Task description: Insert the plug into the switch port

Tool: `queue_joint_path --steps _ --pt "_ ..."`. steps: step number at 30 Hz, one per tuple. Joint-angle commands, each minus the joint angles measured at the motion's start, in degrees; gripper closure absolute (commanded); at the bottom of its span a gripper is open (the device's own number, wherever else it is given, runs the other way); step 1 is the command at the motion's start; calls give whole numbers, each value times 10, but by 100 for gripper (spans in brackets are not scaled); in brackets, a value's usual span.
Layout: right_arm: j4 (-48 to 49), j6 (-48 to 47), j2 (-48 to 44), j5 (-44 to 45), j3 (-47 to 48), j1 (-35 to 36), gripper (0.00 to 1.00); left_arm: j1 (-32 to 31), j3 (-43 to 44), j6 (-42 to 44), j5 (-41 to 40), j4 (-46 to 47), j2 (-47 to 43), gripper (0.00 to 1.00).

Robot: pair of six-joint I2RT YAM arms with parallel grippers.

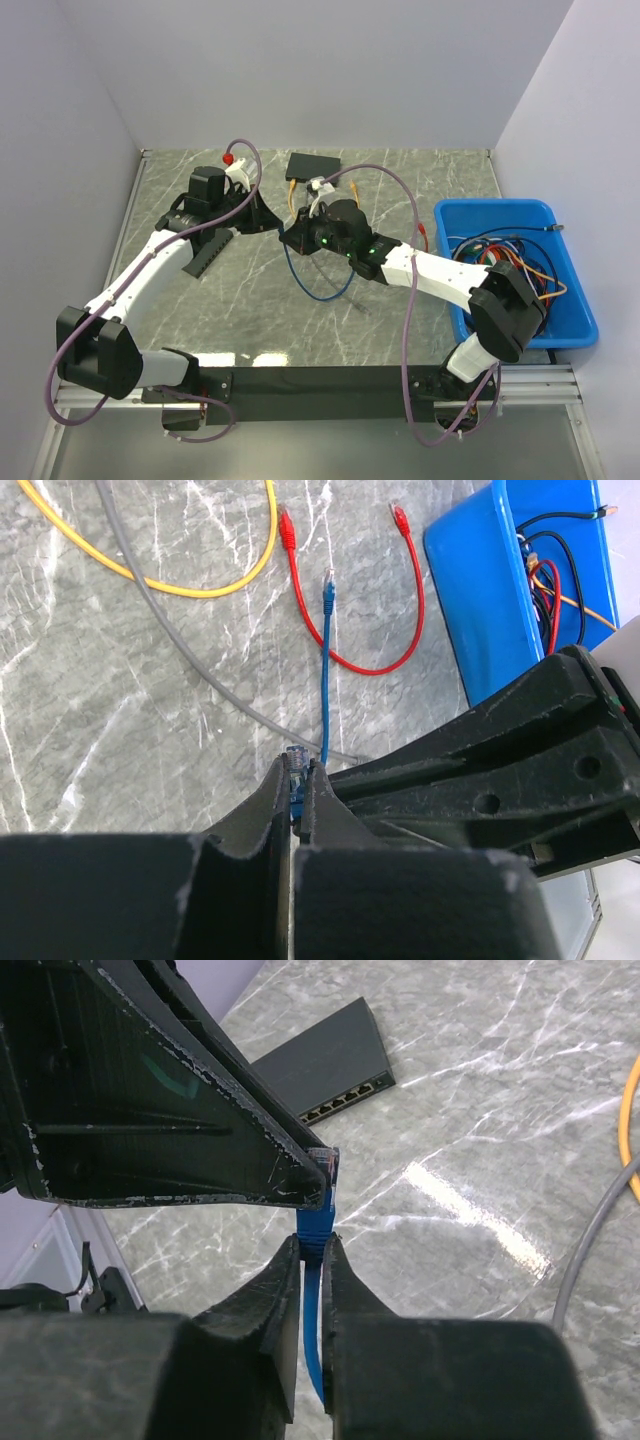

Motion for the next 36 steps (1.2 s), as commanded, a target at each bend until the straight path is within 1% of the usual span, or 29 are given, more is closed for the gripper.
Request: queue_joint_path --steps 1,4,5,7,9,10,11,12,13,14,15,16,17,19,20,22,25,26,28,29,31,35,36 --pt "25 -5 -16 6 6 -2 95 -3 5 3 2 8 2 100" --pt "24 -6 -14 6 5 -3 100 -2 6 3 -1 5 1 96" --pt "24 -5 -14 5 6 -2 100 -2 5 3 -2 5 1 89" --pt "23 -8 -15 4 4 -3 100 -2 5 5 -18 2 0 82" --pt "24 -8 -20 8 1 -2 100 -2 9 6 -37 -6 3 71" --pt "24 -9 -21 11 -1 -2 100 -2 10 6 -67 -13 4 66" --pt "24 -9 -22 13 -4 -2 100 -1 13 7 -85 -25 6 57" --pt "22 -10 -27 19 -6 -3 100 0 18 4 -104 -33 11 53" --pt "20 -10 -27 22 -8 -3 100 2 20 3 -140 -40 15 50" --pt "20 -10 -27 24 -11 -4 100 9 22 3 -150 -44 19 46" --pt "19 -8 -30 27 -12 -5 100 15 26 1 -166 -55 26 44" --pt "17 -7 -32 29 -15 -6 100 21 28 -6 -200 -59 30 42" --pt "15 -6 -33 30 -15 -9 100 37 29 -10 -219 -65 38 37" --pt "13 -4 -34 33 -19 -12 100 57 36 -21 -264 -93 51 34" --pt "12 -4 -34 33 -21 -14 100 80 40 -24 -296 -102 60 32" --pt "12 1 -36 29 -26 -20 100 105 53 -32 -326 -127 84 32" --pt "13 1 -38 27 -30 -25 100 175 60 -42 -376 -146 107 33" --pt "13 3 -38 27 -31 -26 100 184 65 -44 -401 -152 116 33" --pt "17 5 -36 21 -33 -27 100 221 66 -44 -408 -152 124 33" --pt "17 6 -34 18 -34 -27 100 247 64 -45 -407 -151 131 33" --pt "16 6 -31 17 -35 -28 100 279 64 -48 -393 -150 140 33" --pt "17 9 -23 12 -36 -31 100 308 75 -43 -364 -144 166 34" --pt "17 9 -22 10 -36 -31 100 311 76 -45 -378 -142 168 33"
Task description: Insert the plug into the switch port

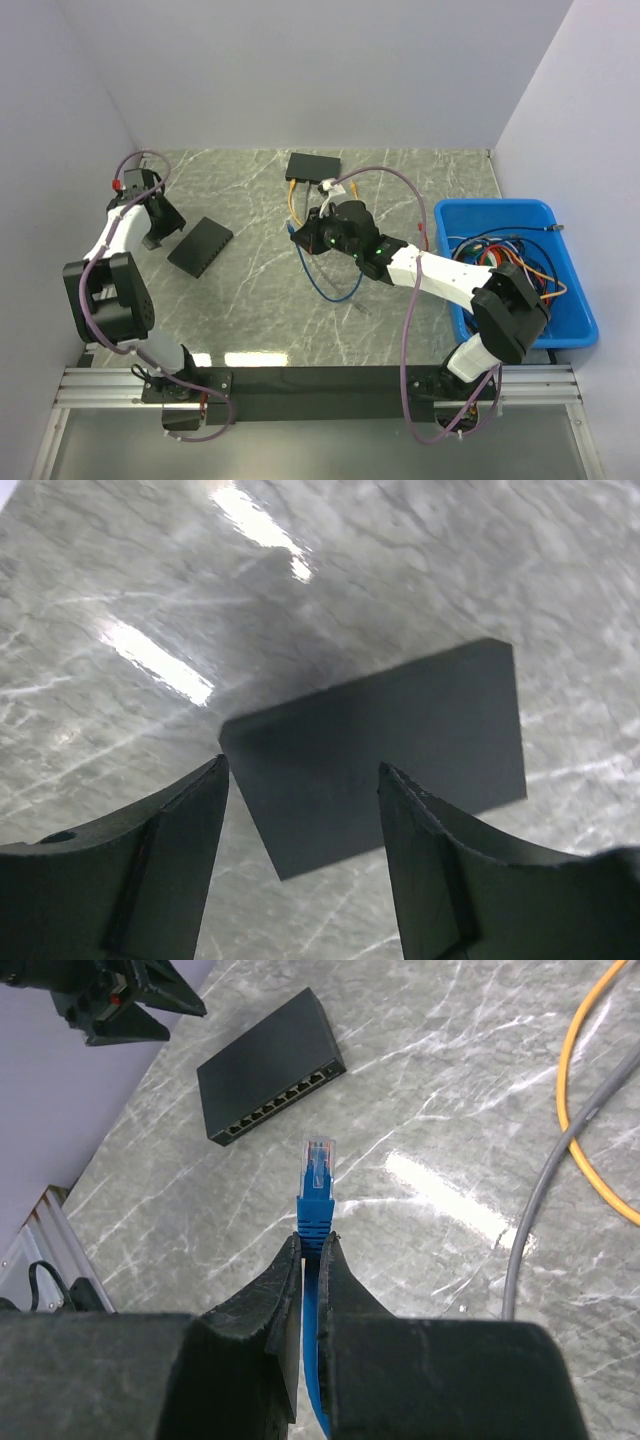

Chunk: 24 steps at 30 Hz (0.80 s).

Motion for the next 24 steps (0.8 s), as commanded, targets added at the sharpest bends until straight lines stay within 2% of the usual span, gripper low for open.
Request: queue_joint_path --steps 1,5,10,13,14,18,24 --pt "22 4 -9 -8 -7 -6 100 15 29 -13 -14 2 10 33" --pt "24 3 -3 -10 -7 -5 100 42 48 -19 -4 3 61 34" --pt "18 1 12 -13 0 -5 100 41 77 -10 -3 -9 125 37" --pt "17 0 16 -12 1 -6 100 41 86 -3 24 -11 156 37" --pt "17 0 17 -11 2 -5 100 40 86 -1 59 -9 169 38" --pt "15 -1 26 -9 3 -6 100 37 77 1 136 -13 185 41" --pt "7 -4 33 -3 11 -7 100 -5 43 4 161 -12 160 41"
